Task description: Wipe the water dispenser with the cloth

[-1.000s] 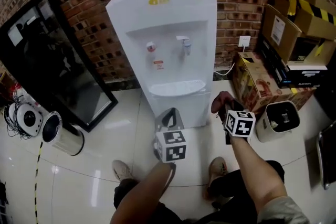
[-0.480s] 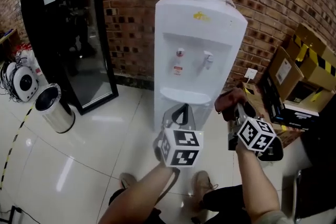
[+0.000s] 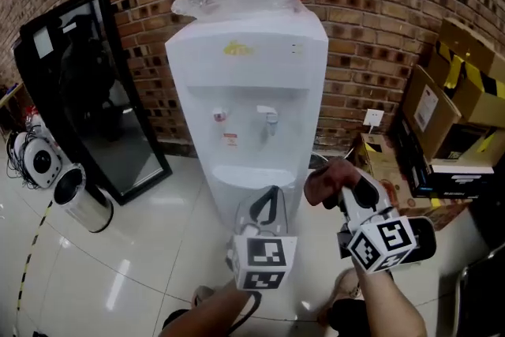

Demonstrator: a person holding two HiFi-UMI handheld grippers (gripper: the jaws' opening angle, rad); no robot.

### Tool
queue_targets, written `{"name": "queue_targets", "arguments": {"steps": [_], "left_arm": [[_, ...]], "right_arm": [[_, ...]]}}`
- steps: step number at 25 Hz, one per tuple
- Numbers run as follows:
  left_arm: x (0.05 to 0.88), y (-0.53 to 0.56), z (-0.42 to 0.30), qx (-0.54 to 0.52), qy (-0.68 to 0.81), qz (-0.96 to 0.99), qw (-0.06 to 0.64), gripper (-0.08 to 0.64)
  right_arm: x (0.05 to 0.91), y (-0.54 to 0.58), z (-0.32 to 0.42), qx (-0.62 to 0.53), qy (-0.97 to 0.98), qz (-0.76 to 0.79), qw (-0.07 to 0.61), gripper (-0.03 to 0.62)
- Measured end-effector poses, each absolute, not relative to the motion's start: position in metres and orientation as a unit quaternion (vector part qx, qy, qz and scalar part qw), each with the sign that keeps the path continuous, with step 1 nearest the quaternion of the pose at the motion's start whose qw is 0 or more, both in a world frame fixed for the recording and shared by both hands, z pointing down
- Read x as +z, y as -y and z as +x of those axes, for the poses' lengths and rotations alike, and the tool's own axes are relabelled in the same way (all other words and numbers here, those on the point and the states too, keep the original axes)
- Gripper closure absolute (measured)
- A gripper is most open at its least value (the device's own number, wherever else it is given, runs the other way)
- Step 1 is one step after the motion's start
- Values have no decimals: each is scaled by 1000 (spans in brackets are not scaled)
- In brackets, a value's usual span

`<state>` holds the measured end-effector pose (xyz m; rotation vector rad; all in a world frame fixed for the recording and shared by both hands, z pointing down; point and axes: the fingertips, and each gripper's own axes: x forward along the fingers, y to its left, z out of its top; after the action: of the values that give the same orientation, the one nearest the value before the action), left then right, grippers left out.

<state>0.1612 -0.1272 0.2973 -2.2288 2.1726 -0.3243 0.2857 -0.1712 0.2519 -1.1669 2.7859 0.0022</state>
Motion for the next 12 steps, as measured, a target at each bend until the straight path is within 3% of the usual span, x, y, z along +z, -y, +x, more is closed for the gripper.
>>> {"name": "queue_targets", "arguments": {"steps": [3, 12], "left_arm": [[303, 140, 169, -86, -701, -708, -18, 560], [252, 165, 174, -61, -742, -666, 30, 560]], "right_arm": [[214, 183, 304, 18, -914, -389, 114, 506], [214, 230, 313, 7, -920, -369, 130, 506]]}}
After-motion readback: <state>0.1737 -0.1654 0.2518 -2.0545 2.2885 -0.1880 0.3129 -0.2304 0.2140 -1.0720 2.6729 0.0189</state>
